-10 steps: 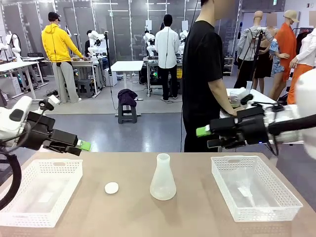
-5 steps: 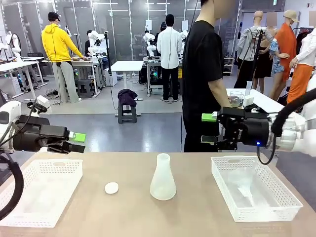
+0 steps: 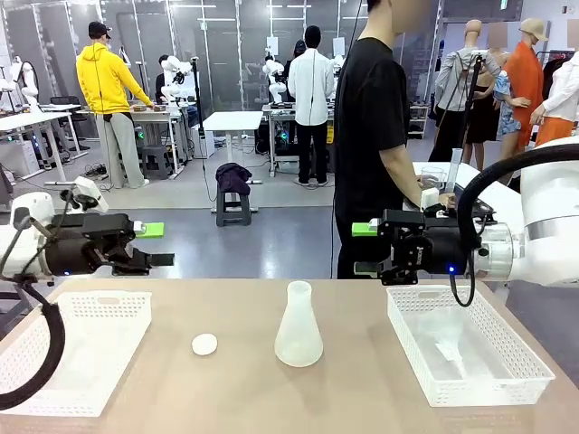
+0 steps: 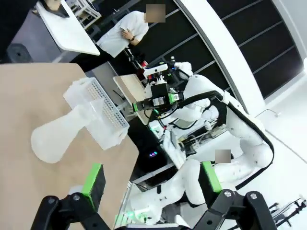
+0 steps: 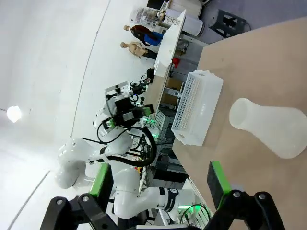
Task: Prepare the solutions needed for the experiment.
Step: Pick up the Plastic Funnel and insert it into the Big flask.
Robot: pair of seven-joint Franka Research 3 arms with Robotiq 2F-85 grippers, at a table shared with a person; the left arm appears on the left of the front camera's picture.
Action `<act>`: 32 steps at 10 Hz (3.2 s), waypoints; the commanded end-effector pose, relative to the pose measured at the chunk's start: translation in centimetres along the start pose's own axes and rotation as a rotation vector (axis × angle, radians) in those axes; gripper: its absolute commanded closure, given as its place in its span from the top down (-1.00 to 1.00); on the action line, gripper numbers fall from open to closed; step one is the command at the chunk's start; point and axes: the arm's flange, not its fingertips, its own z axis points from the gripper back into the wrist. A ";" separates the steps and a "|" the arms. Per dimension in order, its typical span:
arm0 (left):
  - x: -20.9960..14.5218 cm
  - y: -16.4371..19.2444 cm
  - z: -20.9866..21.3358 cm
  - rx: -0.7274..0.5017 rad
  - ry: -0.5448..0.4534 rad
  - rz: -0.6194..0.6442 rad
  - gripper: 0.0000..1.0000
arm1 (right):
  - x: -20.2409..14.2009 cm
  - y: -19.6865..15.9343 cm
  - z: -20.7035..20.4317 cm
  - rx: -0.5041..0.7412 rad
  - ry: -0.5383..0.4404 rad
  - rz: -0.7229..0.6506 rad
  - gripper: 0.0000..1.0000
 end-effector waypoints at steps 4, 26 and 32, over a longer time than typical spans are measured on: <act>0.3 -0.4 -0.8 -0.016 0.007 -0.022 1.00 | -0.1 0.6 -0.1 0.054 0.031 -0.015 1.00; 0.0 0.2 -0.7 0.007 0.035 -0.015 1.00 | 2.9 1.5 3.2 -0.266 0.401 0.423 1.00; 0.0 0.2 -0.7 0.007 0.035 -0.015 1.00 | 8.8 4.2 4.3 -0.761 0.765 0.724 1.00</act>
